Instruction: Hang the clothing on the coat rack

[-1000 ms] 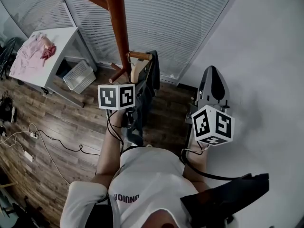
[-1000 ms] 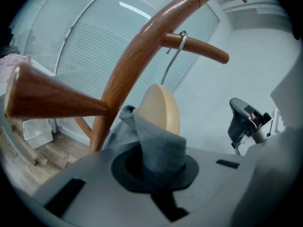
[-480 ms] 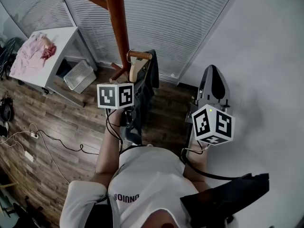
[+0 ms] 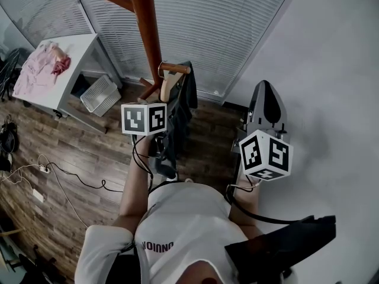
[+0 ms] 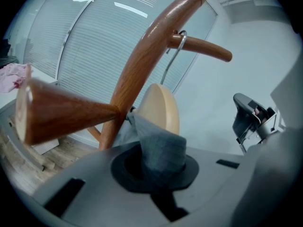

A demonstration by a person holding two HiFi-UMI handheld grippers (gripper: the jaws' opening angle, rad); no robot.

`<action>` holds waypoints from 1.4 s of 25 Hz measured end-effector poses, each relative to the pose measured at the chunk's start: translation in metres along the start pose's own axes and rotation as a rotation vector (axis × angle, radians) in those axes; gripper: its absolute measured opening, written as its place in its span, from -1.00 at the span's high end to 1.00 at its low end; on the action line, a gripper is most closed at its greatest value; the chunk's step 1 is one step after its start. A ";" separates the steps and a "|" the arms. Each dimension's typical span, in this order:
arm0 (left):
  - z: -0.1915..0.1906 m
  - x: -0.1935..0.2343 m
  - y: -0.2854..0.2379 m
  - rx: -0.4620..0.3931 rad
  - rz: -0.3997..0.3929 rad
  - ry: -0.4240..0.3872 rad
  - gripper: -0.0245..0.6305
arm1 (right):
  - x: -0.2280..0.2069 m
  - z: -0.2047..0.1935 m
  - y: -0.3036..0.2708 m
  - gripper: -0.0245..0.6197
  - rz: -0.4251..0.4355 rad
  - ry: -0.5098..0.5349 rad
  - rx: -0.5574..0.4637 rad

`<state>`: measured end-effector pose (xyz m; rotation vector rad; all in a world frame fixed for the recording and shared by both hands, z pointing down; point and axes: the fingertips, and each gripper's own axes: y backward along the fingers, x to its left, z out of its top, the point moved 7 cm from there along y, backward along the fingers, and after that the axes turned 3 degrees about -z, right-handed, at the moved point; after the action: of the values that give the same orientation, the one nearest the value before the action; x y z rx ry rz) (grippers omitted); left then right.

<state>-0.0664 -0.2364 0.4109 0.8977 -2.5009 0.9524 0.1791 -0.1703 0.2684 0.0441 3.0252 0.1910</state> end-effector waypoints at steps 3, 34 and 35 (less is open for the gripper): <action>0.001 0.001 -0.001 0.005 -0.001 -0.010 0.87 | -0.002 -0.003 -0.001 0.86 -0.006 -0.002 0.005; 0.002 0.009 0.019 0.055 0.210 -0.254 0.65 | 0.002 -0.010 0.007 0.86 -0.008 -0.027 0.031; 0.002 0.009 0.020 0.057 0.222 -0.268 0.65 | 0.002 -0.010 0.007 0.86 -0.008 -0.027 0.031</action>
<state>-0.0869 -0.2302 0.4039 0.8241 -2.8621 1.0360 0.1761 -0.1650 0.2790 0.0377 3.0007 0.1410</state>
